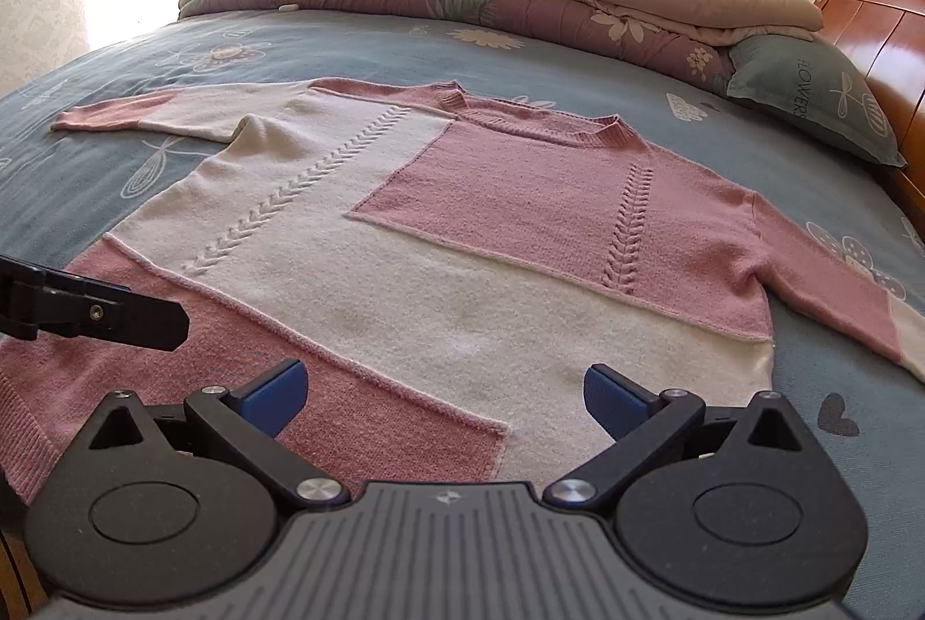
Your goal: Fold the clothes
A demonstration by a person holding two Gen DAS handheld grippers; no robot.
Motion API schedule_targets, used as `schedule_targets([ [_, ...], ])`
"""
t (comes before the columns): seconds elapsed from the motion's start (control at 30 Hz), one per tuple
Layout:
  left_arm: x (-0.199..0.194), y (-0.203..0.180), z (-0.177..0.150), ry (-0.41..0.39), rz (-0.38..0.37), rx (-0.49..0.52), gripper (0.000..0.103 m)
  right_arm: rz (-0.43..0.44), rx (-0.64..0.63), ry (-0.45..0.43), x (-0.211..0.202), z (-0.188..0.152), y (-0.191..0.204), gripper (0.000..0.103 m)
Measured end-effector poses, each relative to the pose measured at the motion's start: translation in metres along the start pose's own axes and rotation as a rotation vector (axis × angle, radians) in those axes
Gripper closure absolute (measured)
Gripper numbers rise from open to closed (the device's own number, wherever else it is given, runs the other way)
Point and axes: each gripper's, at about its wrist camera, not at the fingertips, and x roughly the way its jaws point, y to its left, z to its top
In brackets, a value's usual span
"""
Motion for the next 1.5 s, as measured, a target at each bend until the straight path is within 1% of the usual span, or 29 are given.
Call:
schedule_targets([
  [0.07, -0.002, 0.000, 0.002, 0.004, 0.001, -0.003, 0.001, 0.004, 0.002, 0.016, 0.000, 0.001, 0.001, 0.000],
  [0.2, -0.001, 0.000, 0.018, 0.031, 0.035, -0.013, 0.001, 0.029, -0.019, 0.033, -0.005, 0.001, 0.003, 0.000],
  [0.23, 0.000, -0.002, 0.024, 0.027, 0.044, -0.006, 0.001, 0.030, -0.014, 0.031, -0.005, 0.001, 0.002, 0.000],
  [0.3, 0.008, -0.006, 0.036, 0.021, 0.047, 0.000, 0.001, 0.040, 0.017, 0.046, -0.001, 0.001, -0.003, 0.000],
  [0.43, 0.035, -0.021, 0.059, 0.024, 0.064, 0.041, 0.001, 0.053, 0.080, 0.122, 0.015, -0.003, -0.012, 0.000],
  [0.57, 0.058, -0.030, 0.067, 0.052, 0.094, 0.090, 0.001, 0.039, 0.087, 0.147, 0.020, -0.009, -0.016, 0.000],
  [0.63, 0.063, -0.028, 0.062, 0.077, 0.119, 0.084, 0.001, 0.038, 0.088, 0.152, 0.021, -0.012, -0.019, 0.000],
  [0.7, 0.061, -0.024, 0.054, 0.083, 0.131, 0.081, 0.001, 0.041, 0.091, 0.151, 0.020, -0.013, -0.021, 0.000],
  [0.83, 0.046, -0.020, 0.040, 0.084, 0.120, 0.118, 0.001, 0.041, 0.086, 0.150, 0.019, -0.015, -0.023, 0.000],
  [0.97, 0.036, -0.018, 0.041, 0.091, 0.125, 0.123, 0.001, 0.037, 0.079, 0.149, 0.018, -0.016, -0.022, 0.000],
  [1.07, 0.032, -0.015, 0.049, 0.061, 0.129, 0.100, 0.001, 0.032, 0.088, 0.146, 0.016, -0.015, -0.021, 0.000],
  [1.13, 0.034, -0.011, 0.056, 0.047, 0.120, 0.065, 0.001, 0.034, 0.095, 0.140, 0.013, -0.014, -0.021, 0.000],
  [1.2, 0.041, -0.009, 0.060, 0.058, 0.104, 0.050, 0.001, 0.040, 0.107, 0.127, 0.010, -0.013, -0.021, 0.000],
  [1.3, 0.056, -0.007, 0.067, 0.122, 0.110, 0.053, 0.001, 0.059, 0.136, 0.097, 0.004, -0.009, -0.022, 0.000],
  [1.33, 0.057, -0.008, 0.072, 0.125, 0.109, 0.063, 0.001, 0.064, 0.147, 0.088, 0.002, -0.008, -0.022, 0.000],
  [1.4, 0.058, -0.011, 0.088, 0.116, 0.108, 0.084, 0.001, 0.080, 0.175, 0.066, -0.002, -0.006, -0.024, 0.000],
  [1.5, 0.058, -0.014, 0.124, 0.077, 0.108, 0.110, 0.001, 0.119, 0.228, 0.031, -0.009, -0.001, -0.028, 0.000],
])
